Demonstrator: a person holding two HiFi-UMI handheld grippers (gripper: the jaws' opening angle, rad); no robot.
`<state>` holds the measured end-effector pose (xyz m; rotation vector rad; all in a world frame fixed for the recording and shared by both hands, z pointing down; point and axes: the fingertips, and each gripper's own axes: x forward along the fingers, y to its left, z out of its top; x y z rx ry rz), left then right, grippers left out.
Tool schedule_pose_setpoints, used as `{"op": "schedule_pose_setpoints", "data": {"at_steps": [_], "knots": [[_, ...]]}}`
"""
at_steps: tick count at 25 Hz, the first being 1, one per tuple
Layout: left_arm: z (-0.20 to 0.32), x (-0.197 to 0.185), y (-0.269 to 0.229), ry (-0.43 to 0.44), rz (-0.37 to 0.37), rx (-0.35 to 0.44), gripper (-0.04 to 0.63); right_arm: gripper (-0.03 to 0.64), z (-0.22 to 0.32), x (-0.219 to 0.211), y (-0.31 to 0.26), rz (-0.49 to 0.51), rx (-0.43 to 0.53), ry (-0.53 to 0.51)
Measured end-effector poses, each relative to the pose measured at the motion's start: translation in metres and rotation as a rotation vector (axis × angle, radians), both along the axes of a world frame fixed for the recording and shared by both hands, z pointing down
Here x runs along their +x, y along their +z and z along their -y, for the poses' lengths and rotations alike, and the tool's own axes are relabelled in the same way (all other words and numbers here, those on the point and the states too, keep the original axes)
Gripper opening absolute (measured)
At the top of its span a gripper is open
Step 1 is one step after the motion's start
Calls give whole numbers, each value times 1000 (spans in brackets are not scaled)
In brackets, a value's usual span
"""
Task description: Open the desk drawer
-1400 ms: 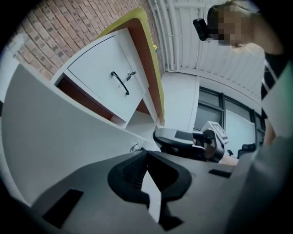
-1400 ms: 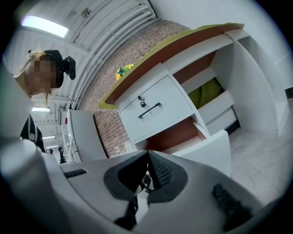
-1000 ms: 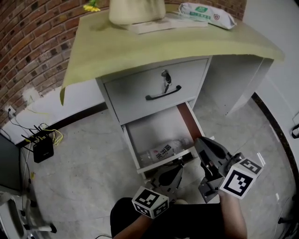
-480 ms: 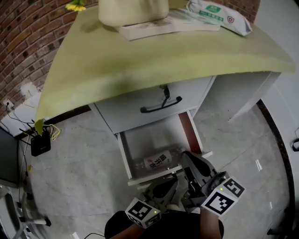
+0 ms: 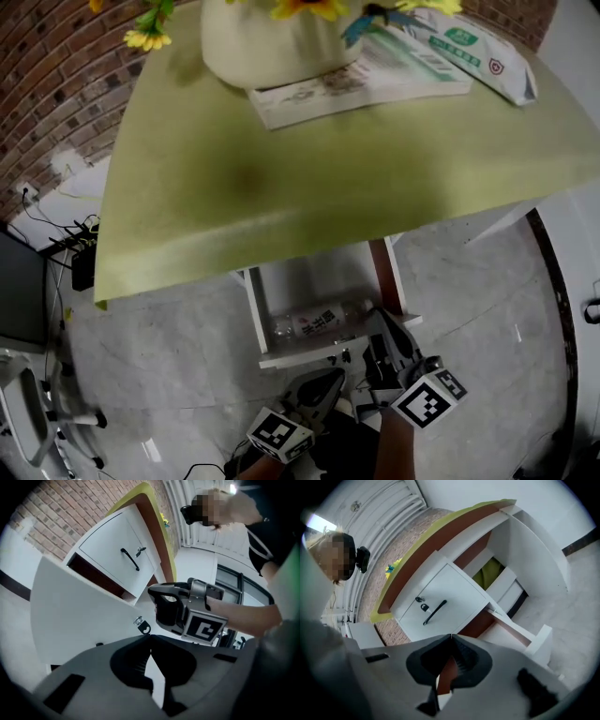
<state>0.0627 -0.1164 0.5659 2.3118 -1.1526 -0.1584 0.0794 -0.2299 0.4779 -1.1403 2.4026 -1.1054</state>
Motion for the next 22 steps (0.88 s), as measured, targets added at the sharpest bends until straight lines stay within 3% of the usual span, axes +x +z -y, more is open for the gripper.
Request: {"op": "schedule_pose_setpoints", "data": {"at_steps": [4, 8, 11, 14, 18, 19, 20, 22], "knots": [[5, -18, -42, -44, -79, -7, 11, 14, 1, 2, -21, 163, -35, 44], [21, -42, -93, -106, -147, 2, 11, 14, -21, -9, -28, 190, -82, -56], [40, -57, -121, -129, -244, -2, 11, 14, -17, -10, -35, 236, -124, -79], [60, -69, -137, -123, -356, -41, 11, 14, -2, -20, -50, 286, -152, -102], [88, -80, -151, -152, -435, -91, 16, 16, 18, -36, -58, 328, -221, -127], [96, -82, -155, -156, -466, -104, 42, 42, 24, -39, -60, 352, -233, -128], [103, -83, -158, -157, -503, -115, 110, 110, 29, -42, -64, 374, -236, -130], [118, -85, -164, -161, -565, -125, 146, 117, 39, -46, -70, 402, -233, -132]]}}
